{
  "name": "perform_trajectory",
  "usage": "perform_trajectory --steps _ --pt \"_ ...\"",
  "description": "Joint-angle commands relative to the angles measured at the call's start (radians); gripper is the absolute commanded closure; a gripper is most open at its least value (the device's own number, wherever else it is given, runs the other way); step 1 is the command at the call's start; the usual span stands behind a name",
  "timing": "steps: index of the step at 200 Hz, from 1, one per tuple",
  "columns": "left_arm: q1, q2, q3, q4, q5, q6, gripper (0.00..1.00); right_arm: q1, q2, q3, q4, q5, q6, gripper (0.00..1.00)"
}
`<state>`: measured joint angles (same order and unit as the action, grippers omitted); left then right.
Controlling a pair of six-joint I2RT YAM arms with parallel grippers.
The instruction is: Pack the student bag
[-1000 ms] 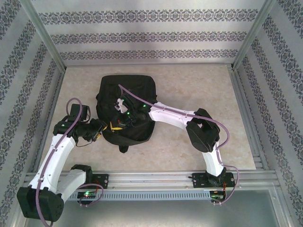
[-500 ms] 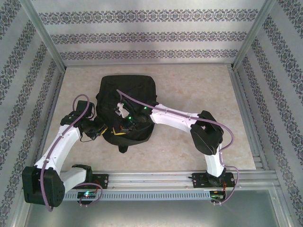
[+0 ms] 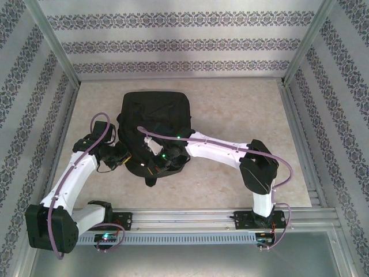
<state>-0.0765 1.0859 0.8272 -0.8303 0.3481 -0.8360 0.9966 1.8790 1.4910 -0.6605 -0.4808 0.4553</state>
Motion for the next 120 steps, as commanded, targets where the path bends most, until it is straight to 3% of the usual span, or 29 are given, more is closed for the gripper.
perform_trajectory --steps 1,67,120 --pt "0.041 -0.034 0.043 -0.028 -0.115 0.054 1.0 -0.027 -0.082 -0.064 -0.158 0.008 -0.034 1.0" --pt "0.049 -0.065 0.016 -0.031 -0.105 0.106 1.0 -0.107 -0.122 -0.088 -0.062 -0.25 0.074 1.0" --pt "0.049 -0.085 0.046 -0.073 -0.243 0.16 1.0 -0.118 -0.123 -0.083 -0.25 -0.122 -0.022 1.0"
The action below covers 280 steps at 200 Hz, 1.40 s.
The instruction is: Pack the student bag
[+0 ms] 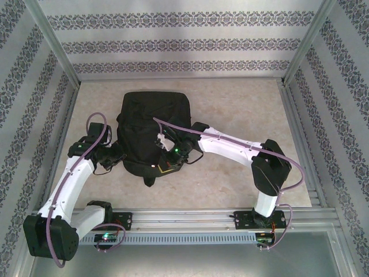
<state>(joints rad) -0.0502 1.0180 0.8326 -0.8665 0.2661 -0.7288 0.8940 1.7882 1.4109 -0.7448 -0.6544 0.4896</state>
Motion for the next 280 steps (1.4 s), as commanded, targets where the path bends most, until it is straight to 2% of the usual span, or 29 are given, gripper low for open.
perform_trajectory --steps 1,40,57,81,88,98,108,114,120,152,176,194,211,234,280 --pt "0.023 -0.016 0.04 -0.036 -0.162 0.052 1.0 -0.015 -0.033 -0.004 -0.17 0.056 -0.061 1.0" --pt "0.023 0.03 0.067 0.005 -0.215 0.057 1.0 -0.024 -0.075 -0.018 -0.241 0.18 -0.129 1.0" --pt "0.024 0.069 0.114 0.016 -0.268 0.072 1.0 -0.023 -0.077 -0.008 -0.222 0.185 -0.119 1.0" --pt "0.029 0.145 0.193 0.046 -0.3 0.093 1.0 -0.009 -0.051 0.039 -0.08 0.13 -0.024 1.0" --pt "0.029 0.164 0.219 0.044 -0.301 0.093 0.9 0.0 -0.029 0.068 -0.042 0.128 0.008 1.0" --pt "0.036 0.179 0.249 0.038 -0.291 0.09 0.65 0.008 0.003 0.107 0.009 0.127 0.058 1.0" --pt "0.042 0.175 0.27 0.026 -0.271 0.079 0.47 0.017 0.04 0.137 0.07 0.121 0.113 1.0" --pt "0.044 0.167 0.279 0.015 -0.261 0.068 0.38 0.021 0.062 0.154 0.107 0.12 0.148 1.0" --pt "0.045 0.152 0.281 0.002 -0.251 0.055 0.35 0.027 0.082 0.166 0.145 0.115 0.178 1.0" --pt "0.045 0.014 0.197 -0.059 -0.121 -0.087 0.37 0.054 0.167 0.236 0.19 0.113 0.211 1.0" --pt "0.042 -0.102 0.061 -0.089 0.022 -0.262 0.43 0.05 0.164 0.216 0.198 0.119 0.205 1.0" --pt "0.013 -0.158 -0.01 -0.097 0.083 -0.373 0.46 0.045 0.152 0.188 0.205 0.116 0.198 1.0" --pt "-0.054 -0.178 -0.033 -0.088 0.079 -0.456 0.47 0.045 0.145 0.169 0.206 0.114 0.19 1.0" --pt "-0.151 -0.223 -0.056 -0.035 0.012 -0.568 0.45 0.045 0.136 0.152 0.215 0.113 0.193 1.0" --pt "-0.246 -0.118 -0.124 0.134 -0.017 -0.643 0.44 0.048 0.12 0.132 0.25 0.114 0.207 1.0"
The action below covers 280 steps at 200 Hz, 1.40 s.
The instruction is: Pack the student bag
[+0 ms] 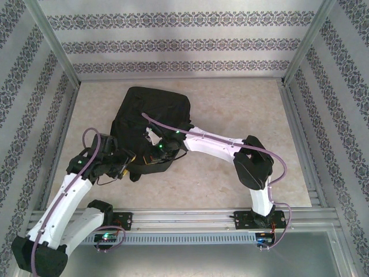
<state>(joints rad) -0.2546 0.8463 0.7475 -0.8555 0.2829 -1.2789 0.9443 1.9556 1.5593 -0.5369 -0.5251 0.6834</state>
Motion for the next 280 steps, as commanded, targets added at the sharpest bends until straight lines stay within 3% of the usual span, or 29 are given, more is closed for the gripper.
perform_trajectory --steps 1,36,75,178,280 --pt "-0.043 0.056 -0.041 0.124 -0.036 -0.095 0.44 -0.002 -0.047 -0.017 0.043 -0.015 0.014 1.0" --pt "-0.094 0.15 -0.066 0.239 -0.062 -0.122 0.51 -0.002 -0.057 -0.041 0.054 -0.014 0.017 1.0" --pt "-0.087 0.147 -0.031 0.21 -0.165 -0.029 1.0 -0.002 -0.098 -0.071 -0.023 0.03 -0.058 1.0" --pt "0.083 0.069 0.021 0.025 -0.153 0.281 1.0 -0.049 -0.161 -0.104 -0.202 0.086 -0.222 1.0" --pt "0.124 0.013 0.011 -0.027 -0.157 0.361 1.0 -0.157 -0.168 -0.066 -0.305 0.237 -0.279 1.0"
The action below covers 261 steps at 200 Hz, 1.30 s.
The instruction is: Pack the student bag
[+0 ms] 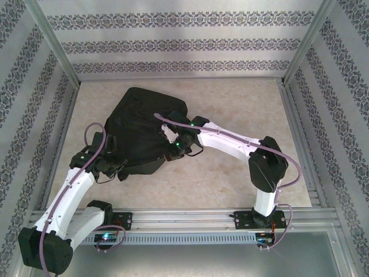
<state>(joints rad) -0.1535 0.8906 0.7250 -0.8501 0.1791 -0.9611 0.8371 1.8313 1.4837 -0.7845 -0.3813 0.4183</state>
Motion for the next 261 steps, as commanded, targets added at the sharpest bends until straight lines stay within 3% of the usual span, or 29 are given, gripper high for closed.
perform_trajectory --steps 1,38,70,105,154,169,190,195,201,212,224,241,261 --pt "0.023 -0.031 0.032 -0.032 -0.052 0.043 1.0 -0.051 -0.043 0.009 -0.056 0.095 -0.013 1.0" --pt "0.023 -0.031 0.006 0.006 -0.003 0.05 1.0 -0.17 -0.024 0.012 -0.003 0.156 0.103 1.0" --pt "0.001 0.019 -0.015 0.113 0.151 0.077 1.0 -0.233 -0.02 -0.008 0.056 0.164 0.185 1.0" --pt "-0.249 0.12 0.026 0.224 0.19 0.114 1.0 -0.292 -0.095 -0.099 0.064 0.234 0.219 1.0" --pt "-0.467 0.261 0.052 0.365 0.211 0.077 1.0 -0.382 -0.204 -0.225 0.111 0.217 0.227 1.0" --pt "-0.506 0.299 0.086 0.364 0.215 0.08 1.0 -0.39 -0.232 -0.244 0.116 0.212 0.223 0.76" --pt "-0.546 0.325 0.126 0.338 0.225 0.093 1.0 -0.395 -0.301 -0.281 0.117 0.27 0.215 0.57" --pt "-0.55 0.327 0.129 0.336 0.232 0.094 0.95 -0.396 -0.321 -0.288 0.117 0.281 0.211 0.49" --pt "-0.553 0.327 0.133 0.329 0.238 0.097 0.81 -0.399 -0.342 -0.293 0.112 0.292 0.204 0.38" --pt "-0.555 0.321 0.138 0.304 0.232 0.107 0.43 -0.4 -0.382 -0.298 0.107 0.31 0.188 0.04" --pt "-0.556 0.299 0.147 0.27 0.206 0.129 0.01 -0.398 -0.434 -0.314 0.149 0.281 0.148 0.02" --pt "-0.555 0.248 0.176 0.222 0.153 0.211 0.0 -0.365 -0.535 -0.33 0.193 0.324 0.064 0.02" --pt "-0.554 0.188 0.251 0.156 0.069 0.36 0.0 -0.297 -0.643 -0.32 0.19 0.54 0.004 0.02"
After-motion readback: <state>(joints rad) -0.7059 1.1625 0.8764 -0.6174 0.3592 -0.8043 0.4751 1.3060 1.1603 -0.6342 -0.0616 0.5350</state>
